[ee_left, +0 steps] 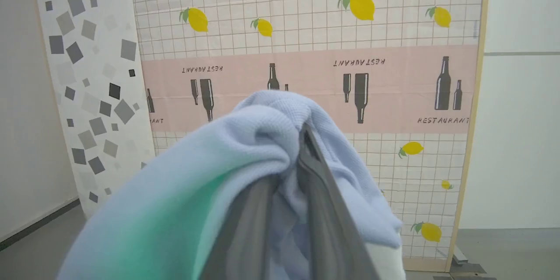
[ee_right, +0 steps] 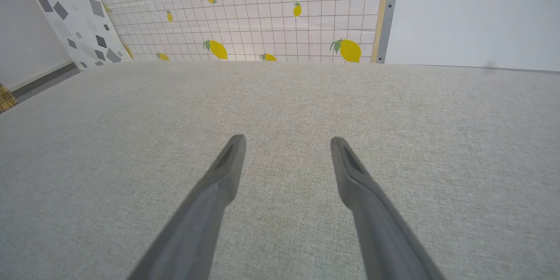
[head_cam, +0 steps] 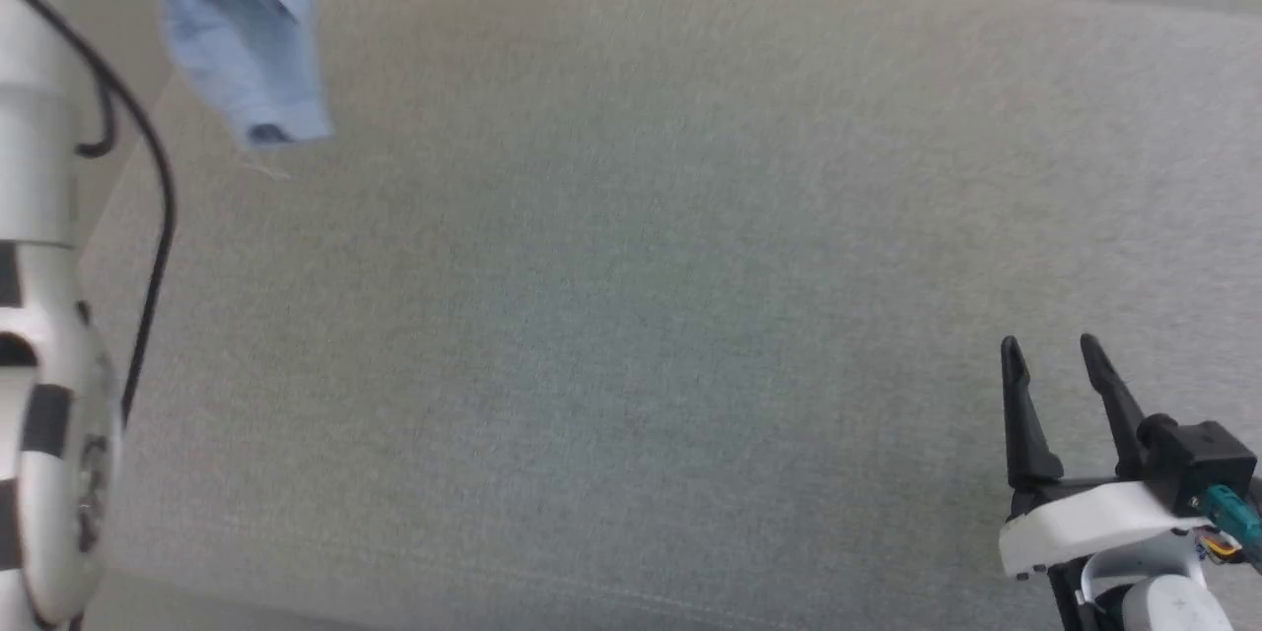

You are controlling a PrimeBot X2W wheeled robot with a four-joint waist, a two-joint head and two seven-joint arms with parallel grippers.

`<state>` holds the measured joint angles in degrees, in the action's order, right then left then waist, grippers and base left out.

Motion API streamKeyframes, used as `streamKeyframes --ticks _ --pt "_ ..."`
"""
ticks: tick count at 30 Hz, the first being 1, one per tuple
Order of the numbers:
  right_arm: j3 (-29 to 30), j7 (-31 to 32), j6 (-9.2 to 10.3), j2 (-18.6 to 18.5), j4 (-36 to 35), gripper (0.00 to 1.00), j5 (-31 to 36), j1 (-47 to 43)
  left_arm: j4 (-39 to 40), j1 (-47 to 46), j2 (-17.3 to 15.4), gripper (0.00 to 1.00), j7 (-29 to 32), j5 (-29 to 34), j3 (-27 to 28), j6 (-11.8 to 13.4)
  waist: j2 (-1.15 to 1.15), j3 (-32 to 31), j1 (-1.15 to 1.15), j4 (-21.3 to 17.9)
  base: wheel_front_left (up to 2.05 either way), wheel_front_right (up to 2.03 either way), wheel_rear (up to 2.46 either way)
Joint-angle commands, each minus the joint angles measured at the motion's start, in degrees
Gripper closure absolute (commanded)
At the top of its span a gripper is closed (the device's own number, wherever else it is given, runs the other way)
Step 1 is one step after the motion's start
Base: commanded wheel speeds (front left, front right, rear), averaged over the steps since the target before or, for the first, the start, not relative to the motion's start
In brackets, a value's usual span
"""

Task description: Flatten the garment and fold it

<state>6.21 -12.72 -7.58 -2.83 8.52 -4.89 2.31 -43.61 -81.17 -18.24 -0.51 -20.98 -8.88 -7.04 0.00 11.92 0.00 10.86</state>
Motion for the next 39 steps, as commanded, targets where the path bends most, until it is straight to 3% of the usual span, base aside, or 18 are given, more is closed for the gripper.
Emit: streamKeyframes --ticks 1,12,22,28,33,39 --pt "-0.09 -0.6 0.09 -0.05 0.74 0.0 -0.54 0.09 0.86 -1.02 1.13 1.0 0.41 -1.4 -0.83 -0.36 0.0 -4.48 0.0 -2.66 0.0 0.0 0.0" --pt "0.55 -1.99 0.09 -0.05 5.3 0.0 -2.0 0.71 8.77 1.7 6.61 1.0 5.21 -12.3 -9.46 -0.44 0.0 -8.18 0.0 -10.14 0.0 0.0 0.0" --pt "2.75 -2.25 0.09 -0.05 5.98 0.0 -2.04 1.15 10.98 15.62 10.15 1.0 7.13 -17.36 -13.68 -0.44 0.0 -5.47 0.0 -15.59 0.0 0.0 0.0" --pt "3.48 -2.27 0.09 -0.05 5.41 0.0 -1.68 0.93 6.12 27.77 12.03 1.0 7.16 -15.99 -19.63 -0.38 0.0 -4.24 0.0 -17.5 0.0 0.0 0.0" --pt "3.21 -2.27 0.09 -0.05 4.87 0.0 -2.11 1.22 -1.86 35.42 13.47 1.0 10.59 -14.72 -25.76 -0.4 0.0 -3.04 0.0 -18.62 0.0 0.0 0.0" --pt "2.79 -2.28 0.09 -0.05 4.77 0.0 -2.2 0.98 -8.47 39.22 14.99 1.0 16.17 -16.79 -29.3 -0.3 0.0 -2.53 0.0 -18.42 0.0 0.0 0.0"
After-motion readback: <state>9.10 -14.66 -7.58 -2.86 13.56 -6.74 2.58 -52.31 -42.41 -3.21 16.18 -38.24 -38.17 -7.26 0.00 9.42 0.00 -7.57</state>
